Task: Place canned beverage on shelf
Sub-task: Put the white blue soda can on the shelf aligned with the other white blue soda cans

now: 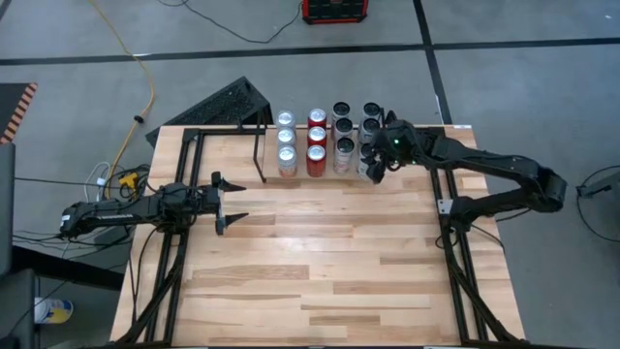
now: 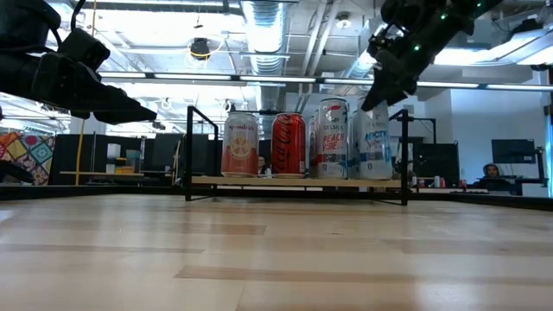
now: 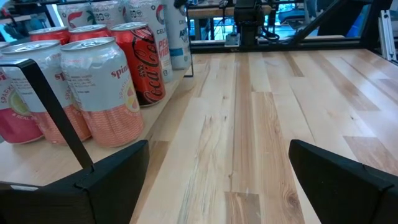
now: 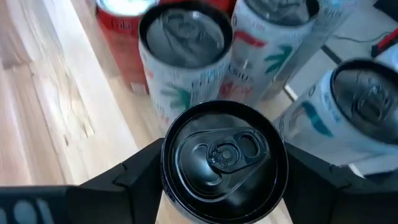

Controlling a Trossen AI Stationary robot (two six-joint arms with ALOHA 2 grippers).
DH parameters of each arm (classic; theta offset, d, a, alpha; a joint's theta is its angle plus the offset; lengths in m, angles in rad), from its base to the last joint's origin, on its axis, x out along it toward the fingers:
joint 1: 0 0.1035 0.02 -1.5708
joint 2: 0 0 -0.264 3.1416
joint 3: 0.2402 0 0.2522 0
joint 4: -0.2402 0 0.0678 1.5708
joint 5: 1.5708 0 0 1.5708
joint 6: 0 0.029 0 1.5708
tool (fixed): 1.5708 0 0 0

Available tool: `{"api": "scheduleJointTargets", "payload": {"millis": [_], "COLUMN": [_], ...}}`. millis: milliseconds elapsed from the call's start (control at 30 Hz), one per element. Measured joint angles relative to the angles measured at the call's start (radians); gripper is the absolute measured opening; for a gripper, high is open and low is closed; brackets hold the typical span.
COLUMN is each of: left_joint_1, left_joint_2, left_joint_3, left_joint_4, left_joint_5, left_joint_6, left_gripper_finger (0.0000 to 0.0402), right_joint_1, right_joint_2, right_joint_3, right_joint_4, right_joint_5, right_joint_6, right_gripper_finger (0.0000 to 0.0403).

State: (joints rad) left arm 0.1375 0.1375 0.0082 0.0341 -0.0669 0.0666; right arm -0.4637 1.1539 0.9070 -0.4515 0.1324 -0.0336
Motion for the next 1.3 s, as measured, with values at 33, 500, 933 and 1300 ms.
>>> {"api": "scheduleJointTargets", "payload": {"millis": [33, 500, 933, 1300], "left_joint_1": [0.0, 0.0, 0.0, 0.0], "left_joint_2": [0.0, 0.0, 0.0, 0.0], "left_joint_3": [0.0, 0.0, 0.0, 0.0], "left_joint_4": [0.0, 0.0, 0.0, 0.0], "left_joint_5": [0.0, 0.0, 0.0, 0.0], "left_joint_6": [0.0, 0.0, 0.0, 0.0], "left_gripper_finger": [0.0373, 0.0373, 0.0373, 0.0373], "right_joint_1": [-0.005, -0.036, -0.037, -0.037], "right_joint_2": [0.008, 0.013, 0.013, 0.013], "right_joint_3": [-0.001, 0.0, 0.0, 0.0], "right_joint_4": [0.002, 0.03, 0.035, 0.029], "right_joint_5": [-0.001, -0.007, -0.004, -0.003], "right_joint_6": [-0.001, -0.002, -0.001, 0.006], "right_gripper_finger": [0.0283, 0.0283, 0.029, 0.03]}}
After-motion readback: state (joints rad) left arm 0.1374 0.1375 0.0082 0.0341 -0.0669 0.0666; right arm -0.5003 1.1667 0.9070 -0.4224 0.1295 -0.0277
